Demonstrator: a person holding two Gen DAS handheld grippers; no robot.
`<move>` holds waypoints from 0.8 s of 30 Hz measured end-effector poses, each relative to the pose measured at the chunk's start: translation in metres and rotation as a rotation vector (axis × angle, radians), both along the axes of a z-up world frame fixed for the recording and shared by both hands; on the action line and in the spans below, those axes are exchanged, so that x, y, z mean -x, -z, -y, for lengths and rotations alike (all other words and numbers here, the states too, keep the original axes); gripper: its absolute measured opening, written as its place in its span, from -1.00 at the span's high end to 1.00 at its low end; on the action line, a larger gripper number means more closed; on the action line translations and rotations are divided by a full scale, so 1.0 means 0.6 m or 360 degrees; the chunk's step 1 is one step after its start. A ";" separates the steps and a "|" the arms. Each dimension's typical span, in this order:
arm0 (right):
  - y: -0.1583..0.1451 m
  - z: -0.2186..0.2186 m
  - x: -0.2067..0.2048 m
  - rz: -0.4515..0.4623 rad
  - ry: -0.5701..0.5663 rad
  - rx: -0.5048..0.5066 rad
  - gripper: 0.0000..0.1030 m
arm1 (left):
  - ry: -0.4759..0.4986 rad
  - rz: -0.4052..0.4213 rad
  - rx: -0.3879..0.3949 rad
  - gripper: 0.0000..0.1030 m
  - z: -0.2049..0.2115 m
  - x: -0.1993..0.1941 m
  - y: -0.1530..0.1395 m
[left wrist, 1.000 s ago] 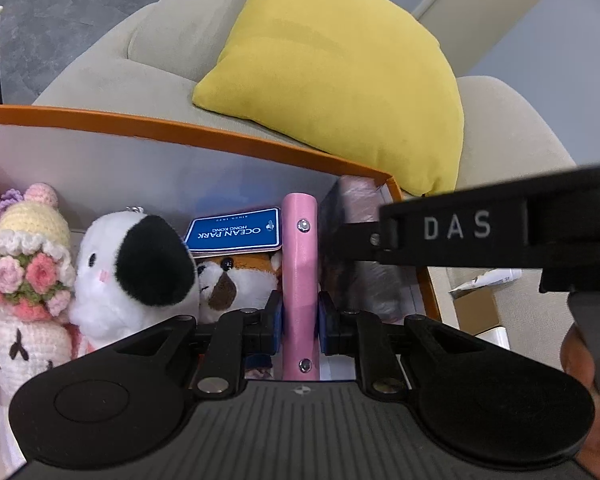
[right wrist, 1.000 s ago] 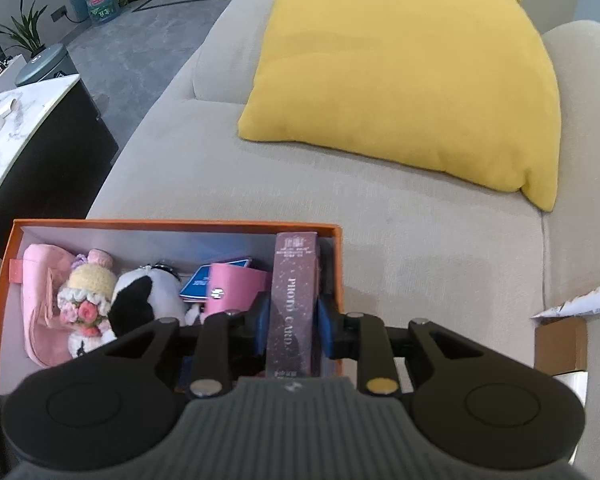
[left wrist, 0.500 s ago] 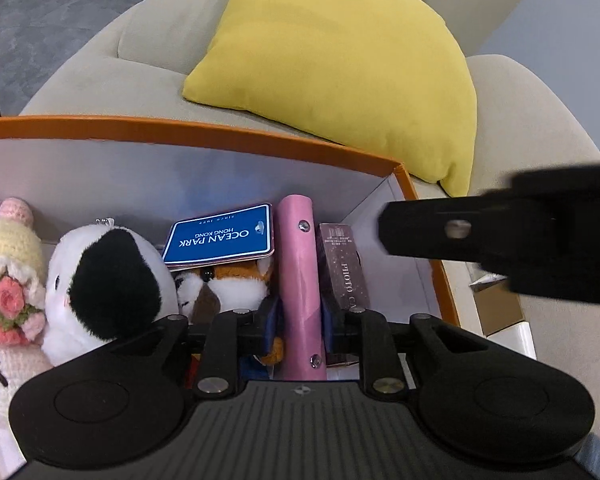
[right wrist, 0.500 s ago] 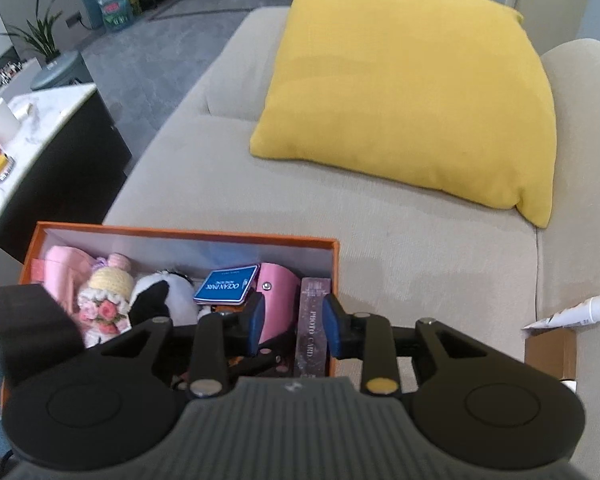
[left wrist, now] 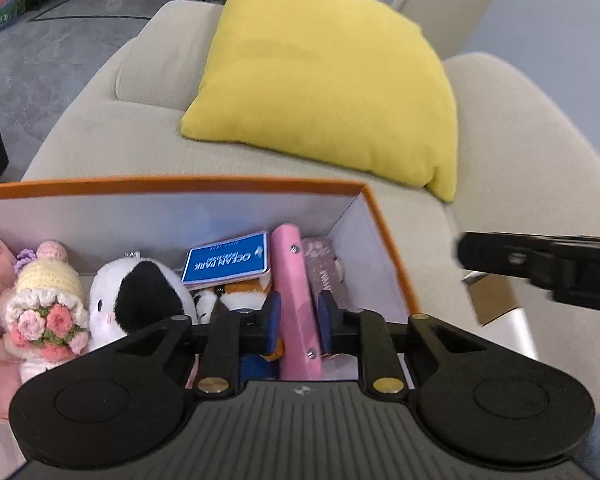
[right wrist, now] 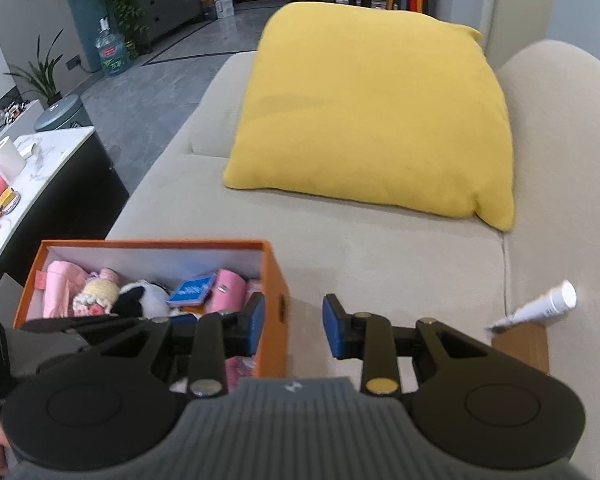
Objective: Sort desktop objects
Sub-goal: 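Open both grippers and withdraw them from the box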
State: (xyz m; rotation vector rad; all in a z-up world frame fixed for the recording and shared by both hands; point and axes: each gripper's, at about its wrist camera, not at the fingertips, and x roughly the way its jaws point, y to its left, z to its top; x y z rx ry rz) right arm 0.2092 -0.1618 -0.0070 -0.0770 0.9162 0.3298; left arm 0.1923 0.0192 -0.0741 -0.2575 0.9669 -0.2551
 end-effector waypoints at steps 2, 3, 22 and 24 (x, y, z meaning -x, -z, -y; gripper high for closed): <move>0.007 0.020 0.005 -0.0013 0.0022 -0.0008 0.35 | 0.0013 -0.0003 -0.0001 0.62 0.005 -0.004 0.010; 0.010 0.030 0.007 -0.0020 0.0032 -0.0009 0.35 | 0.0013 0.0011 -0.0004 0.62 0.007 -0.004 0.010; 0.024 0.280 0.064 -0.0082 0.0186 0.0236 0.32 | 0.0545 0.0330 -0.0260 0.62 0.115 0.126 -0.134; 0.036 0.292 0.068 -0.0133 0.0199 0.0241 0.25 | 0.0650 0.0332 -0.0314 0.62 0.143 0.142 -0.131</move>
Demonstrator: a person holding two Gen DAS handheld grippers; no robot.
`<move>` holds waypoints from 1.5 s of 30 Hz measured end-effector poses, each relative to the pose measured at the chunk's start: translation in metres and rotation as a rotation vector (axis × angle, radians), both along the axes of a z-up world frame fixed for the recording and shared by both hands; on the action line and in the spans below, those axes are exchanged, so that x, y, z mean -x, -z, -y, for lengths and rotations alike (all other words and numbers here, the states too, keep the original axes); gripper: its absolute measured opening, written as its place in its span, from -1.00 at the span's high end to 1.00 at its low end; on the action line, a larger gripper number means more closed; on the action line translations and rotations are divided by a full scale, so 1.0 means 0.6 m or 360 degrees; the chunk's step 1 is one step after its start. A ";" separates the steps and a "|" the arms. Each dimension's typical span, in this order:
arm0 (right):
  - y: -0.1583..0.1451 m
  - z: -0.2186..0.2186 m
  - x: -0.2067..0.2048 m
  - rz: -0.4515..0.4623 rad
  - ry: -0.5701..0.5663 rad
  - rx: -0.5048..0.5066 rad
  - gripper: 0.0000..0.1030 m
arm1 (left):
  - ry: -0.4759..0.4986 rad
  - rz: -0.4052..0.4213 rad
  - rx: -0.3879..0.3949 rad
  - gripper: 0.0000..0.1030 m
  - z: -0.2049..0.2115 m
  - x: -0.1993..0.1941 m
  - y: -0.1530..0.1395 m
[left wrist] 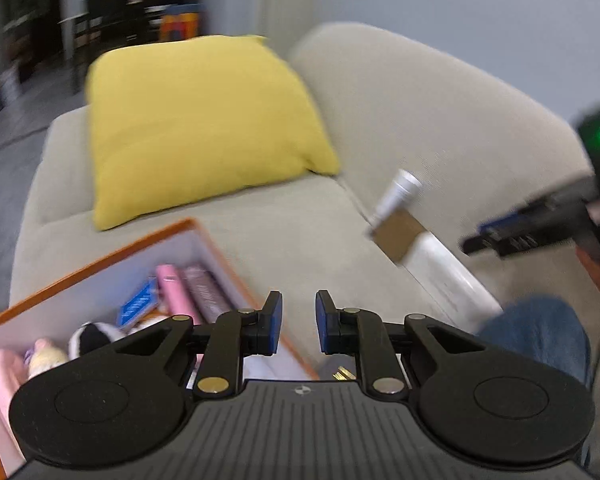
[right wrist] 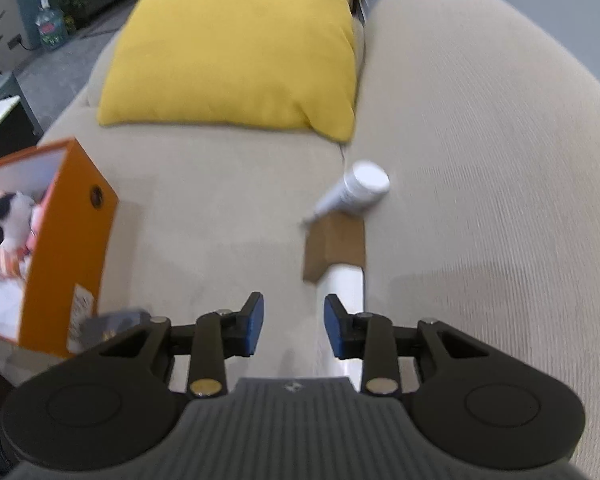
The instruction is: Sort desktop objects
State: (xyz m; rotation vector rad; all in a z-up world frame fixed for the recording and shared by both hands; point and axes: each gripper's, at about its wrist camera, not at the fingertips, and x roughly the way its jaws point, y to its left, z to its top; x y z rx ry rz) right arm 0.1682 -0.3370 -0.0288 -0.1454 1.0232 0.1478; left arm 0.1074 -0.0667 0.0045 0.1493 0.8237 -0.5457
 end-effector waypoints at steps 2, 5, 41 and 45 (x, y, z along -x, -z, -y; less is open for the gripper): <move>0.014 0.007 0.005 -0.0052 0.0002 -0.0002 0.24 | 0.0095 -0.0004 -0.0082 0.62 0.029 0.018 0.007; 0.035 0.011 0.015 -0.0113 -0.0022 -0.0022 0.24 | 0.0204 -0.0006 -0.0213 0.62 0.060 0.044 0.026; 0.106 0.044 -0.021 -0.0306 -0.0140 -0.0124 -0.15 | 0.0622 -0.0129 -0.1029 0.15 0.240 0.002 0.198; 0.105 0.044 -0.020 -0.0285 -0.0158 -0.0129 -0.15 | 0.0570 -0.0102 -0.0991 0.16 0.255 -0.025 0.200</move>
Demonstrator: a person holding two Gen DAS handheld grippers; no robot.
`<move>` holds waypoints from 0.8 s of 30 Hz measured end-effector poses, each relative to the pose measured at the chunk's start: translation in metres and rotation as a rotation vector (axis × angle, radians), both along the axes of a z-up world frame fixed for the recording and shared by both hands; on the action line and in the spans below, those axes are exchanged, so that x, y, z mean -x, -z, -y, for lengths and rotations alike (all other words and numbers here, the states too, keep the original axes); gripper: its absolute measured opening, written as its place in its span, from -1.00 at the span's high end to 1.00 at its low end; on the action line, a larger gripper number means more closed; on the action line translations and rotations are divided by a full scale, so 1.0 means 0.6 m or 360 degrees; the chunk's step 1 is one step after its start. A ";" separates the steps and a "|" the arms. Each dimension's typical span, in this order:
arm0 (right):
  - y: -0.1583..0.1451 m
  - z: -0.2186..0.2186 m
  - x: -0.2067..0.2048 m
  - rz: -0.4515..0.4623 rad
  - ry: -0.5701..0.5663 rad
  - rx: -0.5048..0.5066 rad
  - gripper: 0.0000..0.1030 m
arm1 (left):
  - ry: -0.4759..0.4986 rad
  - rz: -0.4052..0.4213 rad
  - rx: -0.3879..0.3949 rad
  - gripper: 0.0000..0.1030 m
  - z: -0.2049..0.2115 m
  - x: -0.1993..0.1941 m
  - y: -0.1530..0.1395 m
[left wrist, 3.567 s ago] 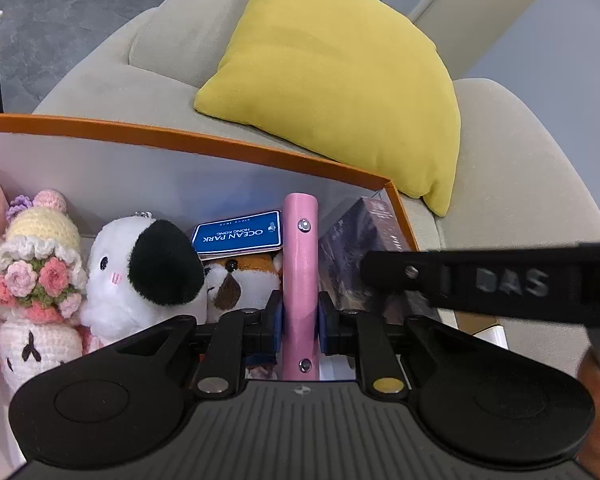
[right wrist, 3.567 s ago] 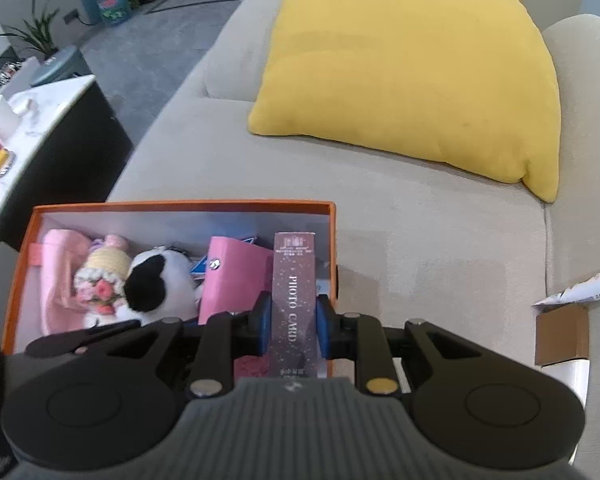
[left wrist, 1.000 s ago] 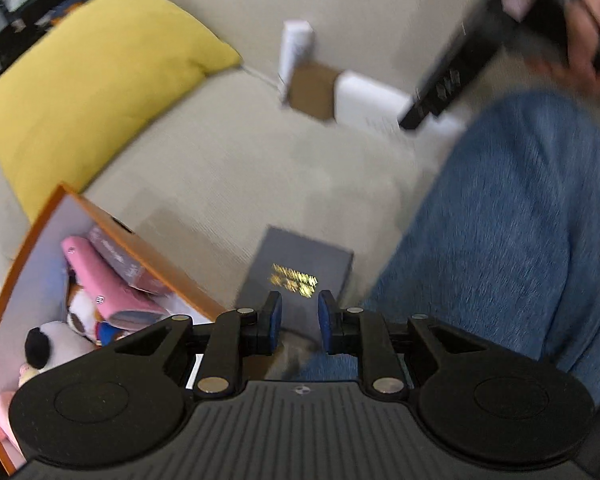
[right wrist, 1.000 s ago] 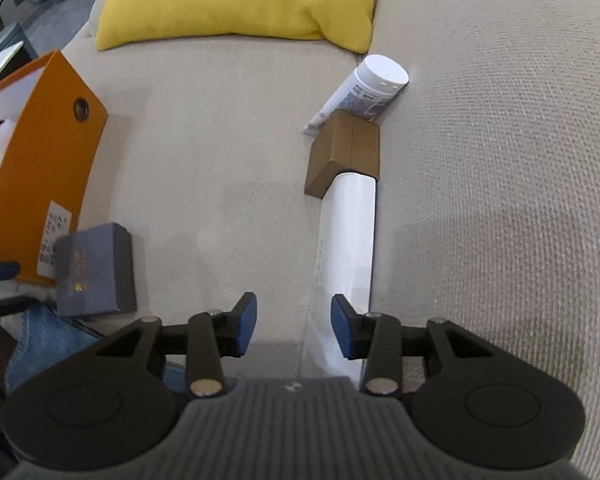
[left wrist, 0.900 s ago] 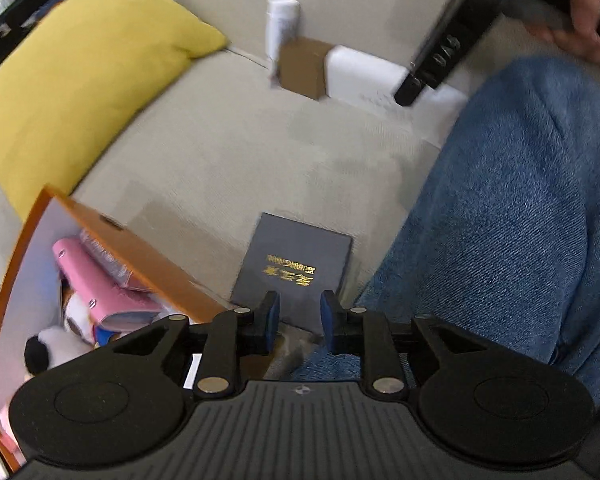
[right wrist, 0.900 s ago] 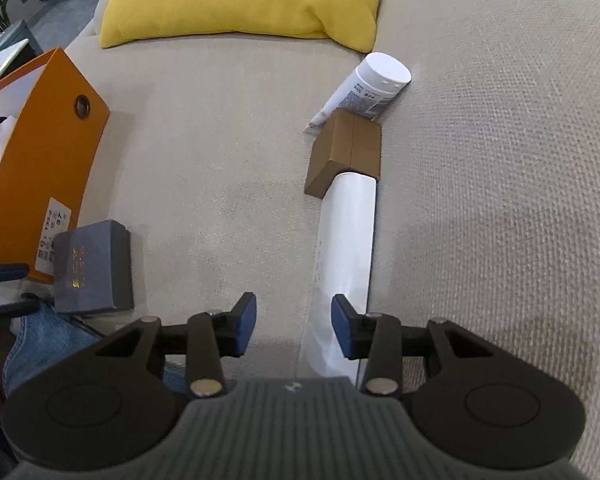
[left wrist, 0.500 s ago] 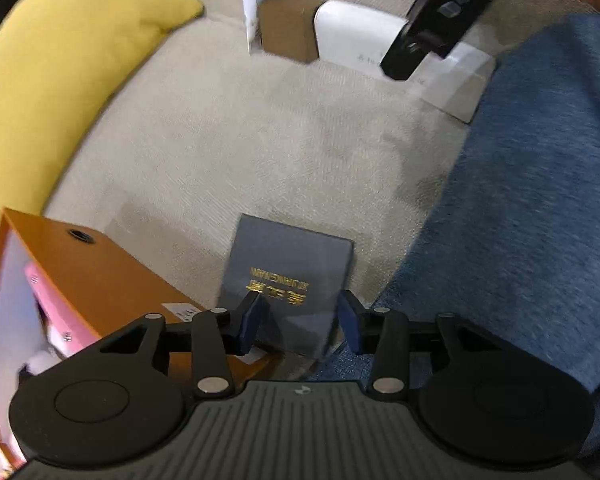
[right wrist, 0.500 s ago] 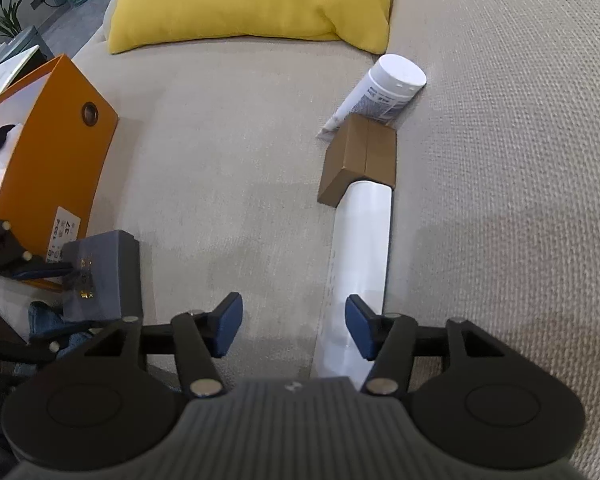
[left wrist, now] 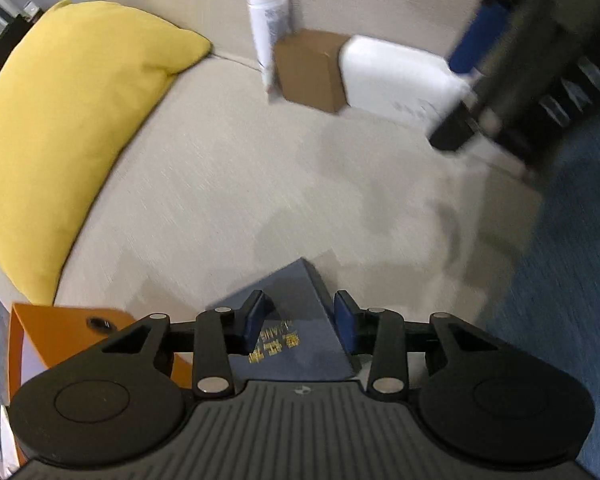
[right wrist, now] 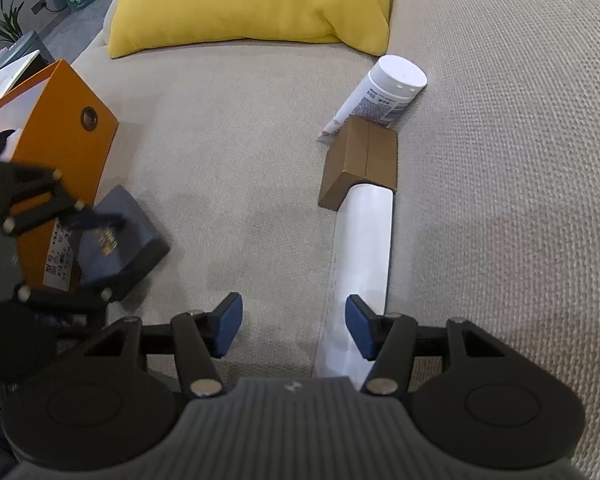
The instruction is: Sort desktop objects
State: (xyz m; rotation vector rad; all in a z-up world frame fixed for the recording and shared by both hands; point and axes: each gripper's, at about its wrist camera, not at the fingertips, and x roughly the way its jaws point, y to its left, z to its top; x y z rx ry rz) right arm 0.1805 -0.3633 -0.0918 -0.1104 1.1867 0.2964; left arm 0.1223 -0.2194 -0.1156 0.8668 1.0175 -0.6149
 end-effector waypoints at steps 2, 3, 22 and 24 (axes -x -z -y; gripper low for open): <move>-0.001 -0.001 0.001 0.0031 -0.0017 -0.0004 -0.15 | -0.0034 -0.0008 0.0042 0.18 0.004 -0.012 -0.003; -0.003 -0.001 0.001 0.0057 -0.0025 -0.0005 -0.15 | -0.0045 -0.0012 0.0064 0.19 0.003 -0.015 -0.006; -0.057 -0.003 -0.093 0.0289 -0.0256 0.0240 -0.31 | -0.0181 -0.0170 0.0379 -0.16 -0.075 -0.075 -0.076; -0.064 -0.010 -0.117 0.0335 -0.0327 0.0325 -0.35 | -0.0195 -0.0192 0.0381 -0.16 -0.081 -0.082 -0.076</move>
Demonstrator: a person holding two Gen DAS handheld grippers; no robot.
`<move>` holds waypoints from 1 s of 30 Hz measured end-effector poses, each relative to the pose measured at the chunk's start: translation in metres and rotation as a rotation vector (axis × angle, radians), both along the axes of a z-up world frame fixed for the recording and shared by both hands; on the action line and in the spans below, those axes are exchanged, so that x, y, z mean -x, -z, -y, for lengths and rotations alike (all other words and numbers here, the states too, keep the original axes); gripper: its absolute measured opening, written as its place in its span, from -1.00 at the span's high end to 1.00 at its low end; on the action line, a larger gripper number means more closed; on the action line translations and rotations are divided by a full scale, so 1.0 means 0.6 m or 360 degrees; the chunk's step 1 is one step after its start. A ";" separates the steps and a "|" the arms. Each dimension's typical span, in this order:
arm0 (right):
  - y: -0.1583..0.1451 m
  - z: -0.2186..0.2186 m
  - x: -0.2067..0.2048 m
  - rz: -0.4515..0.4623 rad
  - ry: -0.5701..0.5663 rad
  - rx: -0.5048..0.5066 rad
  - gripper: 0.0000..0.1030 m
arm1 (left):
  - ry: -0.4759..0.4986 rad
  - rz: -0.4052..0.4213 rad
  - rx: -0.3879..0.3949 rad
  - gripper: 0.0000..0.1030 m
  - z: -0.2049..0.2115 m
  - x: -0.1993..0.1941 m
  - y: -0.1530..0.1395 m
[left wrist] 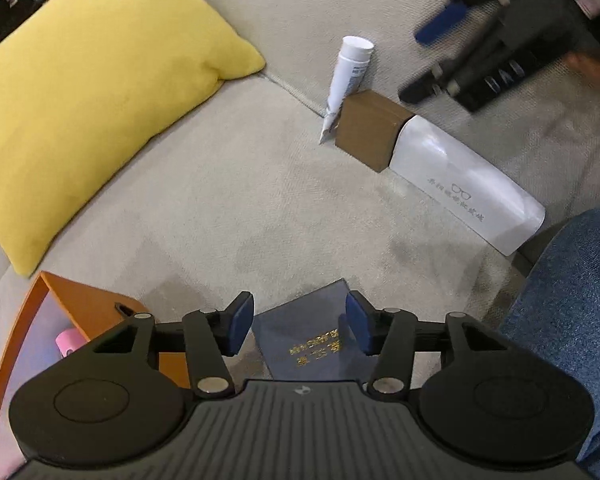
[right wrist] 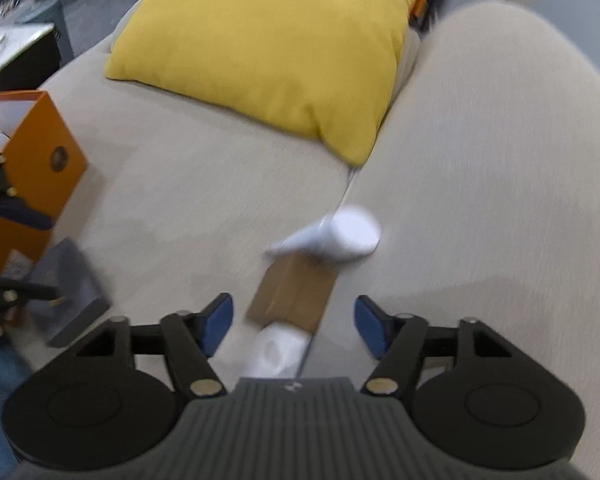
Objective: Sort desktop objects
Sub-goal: 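Close right gripper on white tube while left gripper holds dark gift box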
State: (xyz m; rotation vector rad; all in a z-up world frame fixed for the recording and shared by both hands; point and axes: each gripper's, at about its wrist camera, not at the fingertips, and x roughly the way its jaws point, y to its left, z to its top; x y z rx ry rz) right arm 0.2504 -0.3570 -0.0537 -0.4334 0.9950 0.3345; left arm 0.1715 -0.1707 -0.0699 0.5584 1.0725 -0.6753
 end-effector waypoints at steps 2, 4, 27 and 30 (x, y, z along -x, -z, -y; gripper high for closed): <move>-0.004 -0.008 -0.018 0.0017 -0.0083 0.0093 -0.35 | 0.0009 0.0012 -0.0010 -0.16 -0.004 -0.006 -0.001; -0.002 -0.021 -0.032 0.0019 -0.0218 0.0220 -0.35 | 0.0008 0.0008 -0.0002 -0.16 -0.007 -0.016 -0.002; 0.179 -0.166 -0.141 -0.0436 -0.0926 0.0981 0.37 | -0.0011 -0.0121 0.0190 -0.16 -0.045 -0.060 0.007; 0.178 -0.163 -0.145 -0.0430 -0.0902 0.0966 0.52 | -0.0024 -0.0139 0.0190 -0.16 -0.046 -0.065 0.012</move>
